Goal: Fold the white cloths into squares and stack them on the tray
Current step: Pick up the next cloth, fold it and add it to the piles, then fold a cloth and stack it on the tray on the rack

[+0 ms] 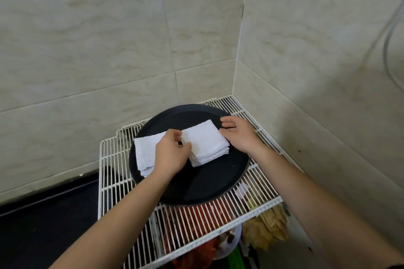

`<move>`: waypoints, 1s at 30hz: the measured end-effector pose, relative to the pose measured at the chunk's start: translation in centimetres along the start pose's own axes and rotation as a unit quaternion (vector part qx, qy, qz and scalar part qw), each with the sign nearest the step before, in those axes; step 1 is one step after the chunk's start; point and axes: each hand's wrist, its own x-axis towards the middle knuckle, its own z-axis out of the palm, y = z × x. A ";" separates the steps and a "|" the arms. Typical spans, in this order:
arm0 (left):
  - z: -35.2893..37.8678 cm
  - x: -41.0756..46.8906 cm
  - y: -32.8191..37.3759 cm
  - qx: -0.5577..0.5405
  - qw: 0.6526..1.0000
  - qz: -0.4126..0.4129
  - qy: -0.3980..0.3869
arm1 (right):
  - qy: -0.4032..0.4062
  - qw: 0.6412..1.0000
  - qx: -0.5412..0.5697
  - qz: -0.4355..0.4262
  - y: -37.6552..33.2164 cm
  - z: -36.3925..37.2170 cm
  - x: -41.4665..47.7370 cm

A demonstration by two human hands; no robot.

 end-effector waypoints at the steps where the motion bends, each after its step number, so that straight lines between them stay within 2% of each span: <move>1: 0.1 -0.4 0.0 0.049 0.998 0.040 0.006 | 0.010 1.000 -0.018 -0.009 0.0 -0.2 -0.3; 4: 0.5 -1.7 -0.2 0.135 0.984 0.113 -0.002 | 0.016 0.998 -0.053 -0.026 0.3 -0.4 -1.3; 9: 1.4 -2.3 -0.6 0.139 0.984 0.109 -0.011 | 0.024 0.995 -0.086 -0.041 0.9 0.3 -2.6; 13: 0.2 -2.6 -0.2 0.121 0.986 0.116 -0.003 | 0.059 0.990 -0.112 -0.063 -0.2 0.3 -3.7; 16: -2.6 -3.3 -0.3 0.091 0.983 0.155 0.032 | 0.096 0.981 -0.135 -0.101 -1.7 0.6 -4.4; 20: -8.3 -4.9 -3.4 0.187 0.943 0.237 0.139 | 0.090 0.964 -0.176 -0.180 -4.8 4.1 -5.4; 22: -11.6 -6.3 -6.0 0.263 0.927 0.206 0.171 | 0.069 0.944 -0.230 -0.225 -6.7 7.5 -5.9; 25: -16.5 -9.7 -11.4 0.358 0.909 0.097 0.190 | 0.007 0.902 -0.315 -0.297 -9.4 14.6 -7.3; 30: -25.2 -17.2 -20.5 0.389 0.894 -0.067 0.214 | -0.087 0.849 -0.346 -0.389 -13.1 27.0 -13.1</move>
